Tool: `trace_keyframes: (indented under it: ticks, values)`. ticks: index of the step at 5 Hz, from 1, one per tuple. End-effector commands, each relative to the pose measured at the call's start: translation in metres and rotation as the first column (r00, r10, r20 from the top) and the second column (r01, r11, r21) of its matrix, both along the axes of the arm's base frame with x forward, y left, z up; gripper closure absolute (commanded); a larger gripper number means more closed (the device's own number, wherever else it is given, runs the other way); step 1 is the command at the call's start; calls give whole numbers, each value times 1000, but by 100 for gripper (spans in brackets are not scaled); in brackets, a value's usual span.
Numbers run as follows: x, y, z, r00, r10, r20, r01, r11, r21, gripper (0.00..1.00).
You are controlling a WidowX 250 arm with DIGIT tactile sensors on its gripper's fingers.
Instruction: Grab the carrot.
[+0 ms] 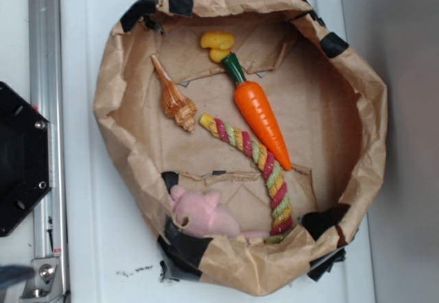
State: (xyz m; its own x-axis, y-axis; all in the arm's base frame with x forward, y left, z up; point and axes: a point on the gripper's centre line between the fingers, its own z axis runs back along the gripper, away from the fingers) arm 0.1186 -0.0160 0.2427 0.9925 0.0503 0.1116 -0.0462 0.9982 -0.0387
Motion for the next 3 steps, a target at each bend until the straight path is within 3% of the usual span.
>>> trace_keyframes:
  ticks: [1,2,3]
  values:
    - [0,0,0,1000,0,0,0,1000,0,0]
    - [45,15,-38,992,-31,123,17,994,111,0]
    - [77,25,-69,984,-162,70,150,976,158,0]
